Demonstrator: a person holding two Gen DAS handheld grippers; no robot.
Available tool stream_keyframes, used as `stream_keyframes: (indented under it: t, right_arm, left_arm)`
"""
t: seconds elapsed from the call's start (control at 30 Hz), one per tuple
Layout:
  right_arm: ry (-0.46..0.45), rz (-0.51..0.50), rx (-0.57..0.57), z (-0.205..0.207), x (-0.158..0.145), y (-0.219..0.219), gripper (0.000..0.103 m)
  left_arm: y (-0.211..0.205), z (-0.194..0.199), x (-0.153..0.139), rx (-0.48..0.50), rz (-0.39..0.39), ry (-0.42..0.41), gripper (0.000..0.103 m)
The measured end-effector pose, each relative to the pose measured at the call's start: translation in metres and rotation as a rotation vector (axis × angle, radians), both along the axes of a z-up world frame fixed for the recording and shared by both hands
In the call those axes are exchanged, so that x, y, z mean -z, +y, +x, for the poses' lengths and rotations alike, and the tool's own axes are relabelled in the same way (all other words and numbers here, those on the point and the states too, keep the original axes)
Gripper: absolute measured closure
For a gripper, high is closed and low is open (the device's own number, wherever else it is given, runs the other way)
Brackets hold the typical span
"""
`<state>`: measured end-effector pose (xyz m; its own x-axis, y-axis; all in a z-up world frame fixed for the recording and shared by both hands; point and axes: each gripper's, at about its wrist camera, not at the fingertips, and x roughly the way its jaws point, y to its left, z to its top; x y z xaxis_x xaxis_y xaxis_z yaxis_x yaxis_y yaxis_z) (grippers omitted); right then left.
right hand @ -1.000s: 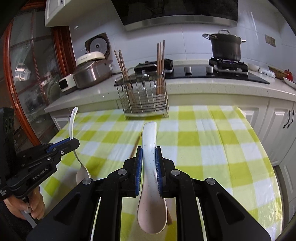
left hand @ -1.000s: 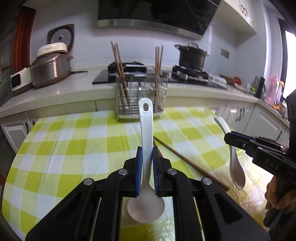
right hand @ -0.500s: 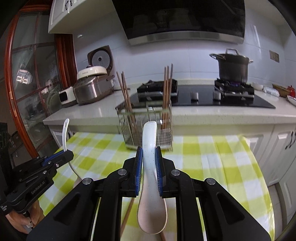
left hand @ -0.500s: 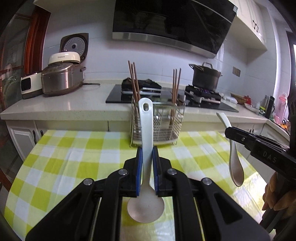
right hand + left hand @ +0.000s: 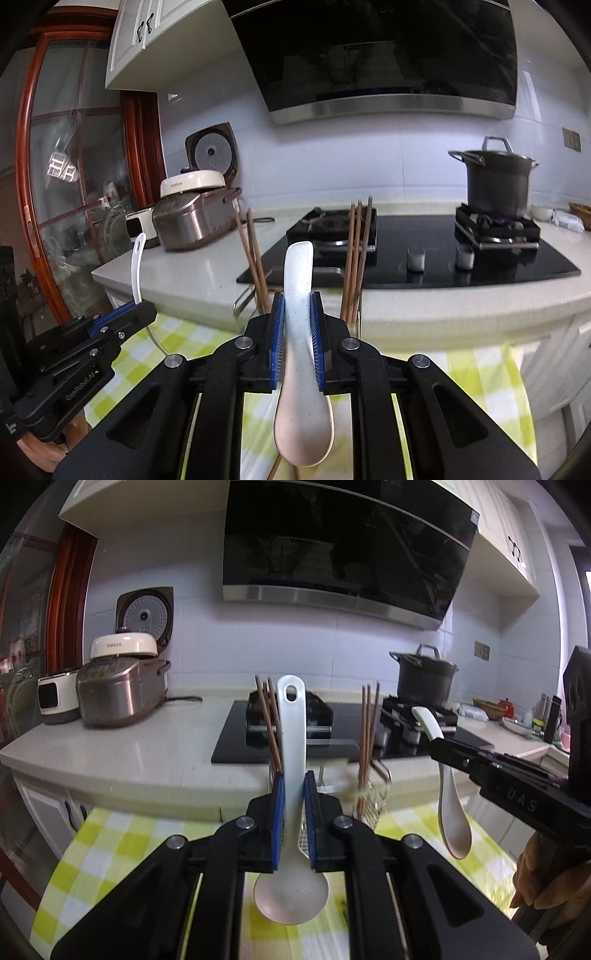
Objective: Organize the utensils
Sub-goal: 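Carry both white spoons upright toward the wire rack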
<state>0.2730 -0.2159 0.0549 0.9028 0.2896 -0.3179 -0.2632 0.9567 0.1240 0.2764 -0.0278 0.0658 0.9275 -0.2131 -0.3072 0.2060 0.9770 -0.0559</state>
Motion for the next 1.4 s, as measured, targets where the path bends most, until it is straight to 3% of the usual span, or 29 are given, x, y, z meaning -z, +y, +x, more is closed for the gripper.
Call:
stream_keyframes:
  t: [0.37, 0.73, 1.0, 1.4]
  right_arm:
    - [-0.077, 0.078, -0.055, 0.064, -0.013, -0.011, 0.089]
    - [-0.087, 0.149, -0.063, 0.118, 0.001, -0.02, 0.089]
    - [-0.152, 0.145, -0.071, 0.132, 0.013, -0.012, 0.089]
    - [-0.09, 0.143, -0.082, 0.127, 0.059, -0.013, 0.089]
  left_arm:
    - [-0.001, 0.071, -0.032, 0.016, -0.08, -0.066, 0.093]
    - [-0.004, 0.133, -0.024, -0.025, -0.114, -0.05, 0.093]
    - [-0.007, 0.145, -0.005, -0.043, -0.132, -0.044, 0.093]
    - [-0.013, 0.134, 0.03, -0.014, -0.096, -0.027, 0.093]
